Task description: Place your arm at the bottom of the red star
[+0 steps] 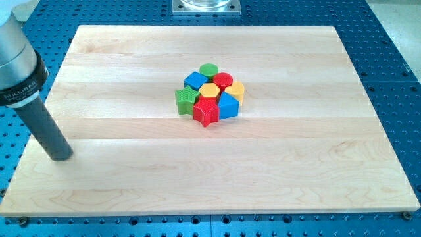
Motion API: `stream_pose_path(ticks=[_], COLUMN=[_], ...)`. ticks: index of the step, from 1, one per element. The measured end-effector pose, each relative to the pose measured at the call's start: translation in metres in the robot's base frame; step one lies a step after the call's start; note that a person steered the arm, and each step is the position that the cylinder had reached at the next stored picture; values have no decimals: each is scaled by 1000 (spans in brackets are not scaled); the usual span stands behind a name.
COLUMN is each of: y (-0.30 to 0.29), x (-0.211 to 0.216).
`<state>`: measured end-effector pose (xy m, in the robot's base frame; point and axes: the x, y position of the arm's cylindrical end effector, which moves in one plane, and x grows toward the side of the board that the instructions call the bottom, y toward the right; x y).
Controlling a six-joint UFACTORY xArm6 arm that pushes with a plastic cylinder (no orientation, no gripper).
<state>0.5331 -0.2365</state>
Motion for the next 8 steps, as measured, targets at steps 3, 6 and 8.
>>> stream_pose_path(ticks=[3, 6, 8], y=[68, 72, 72], x=[-42, -45, -60])
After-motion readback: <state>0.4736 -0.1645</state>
